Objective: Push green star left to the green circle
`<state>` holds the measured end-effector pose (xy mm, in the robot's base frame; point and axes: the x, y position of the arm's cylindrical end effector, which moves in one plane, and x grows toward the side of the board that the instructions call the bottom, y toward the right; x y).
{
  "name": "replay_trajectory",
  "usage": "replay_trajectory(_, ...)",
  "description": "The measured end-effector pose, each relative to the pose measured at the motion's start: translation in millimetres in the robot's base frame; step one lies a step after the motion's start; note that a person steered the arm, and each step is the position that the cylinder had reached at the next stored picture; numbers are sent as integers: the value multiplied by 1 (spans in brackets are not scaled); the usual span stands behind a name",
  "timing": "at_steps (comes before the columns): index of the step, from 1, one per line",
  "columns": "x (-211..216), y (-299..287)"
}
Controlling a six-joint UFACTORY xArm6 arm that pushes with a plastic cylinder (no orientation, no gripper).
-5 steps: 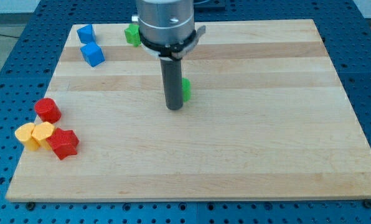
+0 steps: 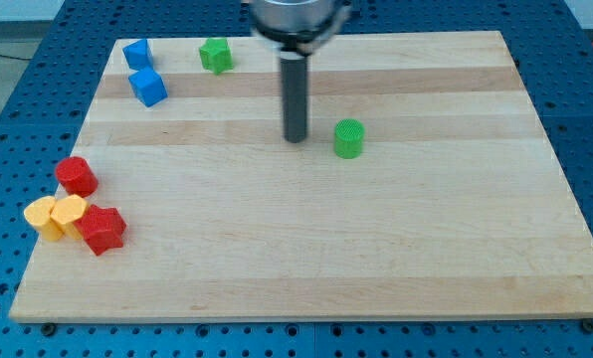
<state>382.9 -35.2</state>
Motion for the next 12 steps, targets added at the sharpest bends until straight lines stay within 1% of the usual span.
replay_trajectory(1,-104,-1)
replay_trajectory(2,-178,-33)
replay_trajectory(3,-184,-112)
replay_trajectory(4,-149,-100)
replay_trajectory(5,-143,6)
replay_trajectory(6,-131,-30)
replay_trajectory(7,-168,-71)
replay_trajectory(8,-139,-127)
replay_trajectory(9,-97,-83)
replay_trajectory(10,-86,28)
replay_trajectory(11,-47,75)
replay_trajectory(12,-42,72)
